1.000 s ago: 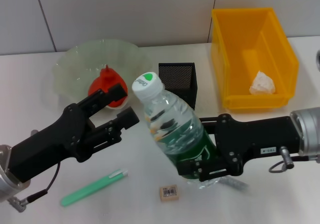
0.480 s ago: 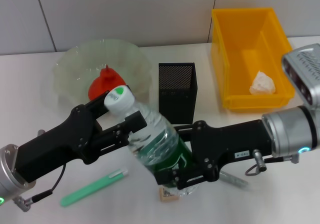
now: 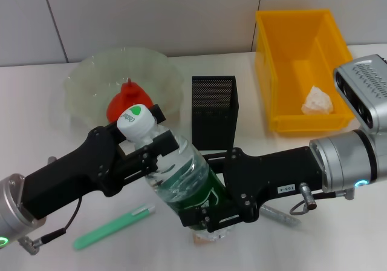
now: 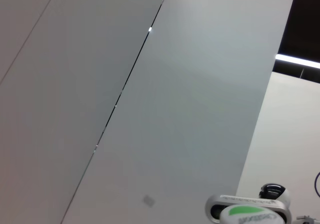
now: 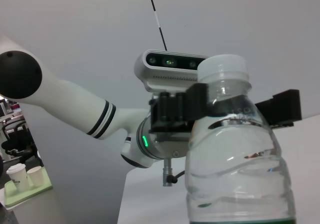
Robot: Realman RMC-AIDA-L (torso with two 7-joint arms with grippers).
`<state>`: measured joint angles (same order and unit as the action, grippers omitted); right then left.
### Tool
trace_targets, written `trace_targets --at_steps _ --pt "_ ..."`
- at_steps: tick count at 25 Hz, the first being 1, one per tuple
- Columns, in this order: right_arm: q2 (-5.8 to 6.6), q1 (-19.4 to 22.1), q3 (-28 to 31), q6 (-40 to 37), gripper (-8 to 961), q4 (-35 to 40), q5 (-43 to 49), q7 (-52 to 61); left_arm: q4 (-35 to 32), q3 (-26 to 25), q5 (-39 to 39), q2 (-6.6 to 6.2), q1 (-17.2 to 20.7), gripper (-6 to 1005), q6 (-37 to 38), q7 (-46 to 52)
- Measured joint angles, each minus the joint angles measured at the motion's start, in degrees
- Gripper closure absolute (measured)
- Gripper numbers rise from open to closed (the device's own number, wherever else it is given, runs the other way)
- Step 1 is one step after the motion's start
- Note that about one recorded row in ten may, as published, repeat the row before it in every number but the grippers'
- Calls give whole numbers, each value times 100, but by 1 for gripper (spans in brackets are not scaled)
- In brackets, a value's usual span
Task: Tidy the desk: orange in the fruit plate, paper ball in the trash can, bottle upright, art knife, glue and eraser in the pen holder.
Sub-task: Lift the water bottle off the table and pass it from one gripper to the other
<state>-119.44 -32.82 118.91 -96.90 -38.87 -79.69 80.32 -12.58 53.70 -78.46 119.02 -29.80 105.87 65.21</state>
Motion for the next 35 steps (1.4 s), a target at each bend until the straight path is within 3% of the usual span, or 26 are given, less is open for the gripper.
trace_targets --at_steps 1,7,18,35 --pt "0 0 0 -5 181 1 0 -1 1 0 1 -2 -13 201 -30 -1" --pt "0 -1 -48 -26 180 3 -5 -15 1 1 11 7 -26 431 -78 -54" --pt "0 9 -68 -71 179 141 -105 -171 2 -18 13 8 -34 553 -43 -151" --pt "18 -21 -65 -143 177 117 -118 54 -50 -6 3 -6 -35 554 32 -183"
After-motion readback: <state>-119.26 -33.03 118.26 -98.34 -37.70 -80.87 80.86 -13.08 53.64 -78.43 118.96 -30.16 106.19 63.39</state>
